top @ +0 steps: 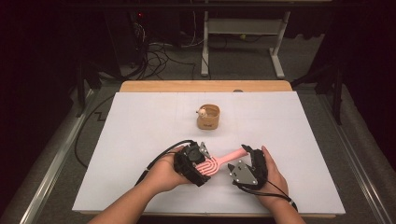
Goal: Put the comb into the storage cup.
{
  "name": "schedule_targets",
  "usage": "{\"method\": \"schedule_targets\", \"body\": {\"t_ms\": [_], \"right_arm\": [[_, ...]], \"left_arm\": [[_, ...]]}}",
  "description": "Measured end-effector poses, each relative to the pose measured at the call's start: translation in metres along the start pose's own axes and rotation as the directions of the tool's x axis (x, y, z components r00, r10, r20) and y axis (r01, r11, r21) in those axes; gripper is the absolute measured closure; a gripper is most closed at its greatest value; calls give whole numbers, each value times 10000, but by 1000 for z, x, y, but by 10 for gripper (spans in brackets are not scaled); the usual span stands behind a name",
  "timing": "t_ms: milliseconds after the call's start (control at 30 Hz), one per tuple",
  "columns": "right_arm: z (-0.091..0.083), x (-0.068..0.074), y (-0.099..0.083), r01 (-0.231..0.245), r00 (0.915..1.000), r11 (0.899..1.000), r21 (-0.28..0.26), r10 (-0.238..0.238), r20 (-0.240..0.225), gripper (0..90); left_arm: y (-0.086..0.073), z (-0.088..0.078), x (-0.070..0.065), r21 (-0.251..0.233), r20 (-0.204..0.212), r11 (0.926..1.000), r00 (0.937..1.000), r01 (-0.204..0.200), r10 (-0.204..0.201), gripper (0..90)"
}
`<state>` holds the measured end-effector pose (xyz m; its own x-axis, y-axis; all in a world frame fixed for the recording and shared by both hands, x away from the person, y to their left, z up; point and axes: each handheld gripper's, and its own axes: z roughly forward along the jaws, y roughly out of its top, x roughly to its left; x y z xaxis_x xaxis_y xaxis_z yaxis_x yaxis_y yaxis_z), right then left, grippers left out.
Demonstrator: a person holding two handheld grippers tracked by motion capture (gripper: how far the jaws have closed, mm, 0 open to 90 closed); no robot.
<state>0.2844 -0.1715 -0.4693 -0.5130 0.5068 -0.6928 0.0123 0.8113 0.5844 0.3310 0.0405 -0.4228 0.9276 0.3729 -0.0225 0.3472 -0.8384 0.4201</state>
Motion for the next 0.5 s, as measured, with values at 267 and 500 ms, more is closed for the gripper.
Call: {"method": "schedule_targets", "body": {"t_ms": [267,500], "right_arm": [[5,8,7,605,9981,9981,-70,-606,-55,228],[3,14,6,835,9964,9963,-204,-838,-129,264]], "left_arm": [[3,1,0,13,21,10000,10000,-27,27,198],[4,0,-2,-3,-14,10000,10000,-45,45,198]]}}
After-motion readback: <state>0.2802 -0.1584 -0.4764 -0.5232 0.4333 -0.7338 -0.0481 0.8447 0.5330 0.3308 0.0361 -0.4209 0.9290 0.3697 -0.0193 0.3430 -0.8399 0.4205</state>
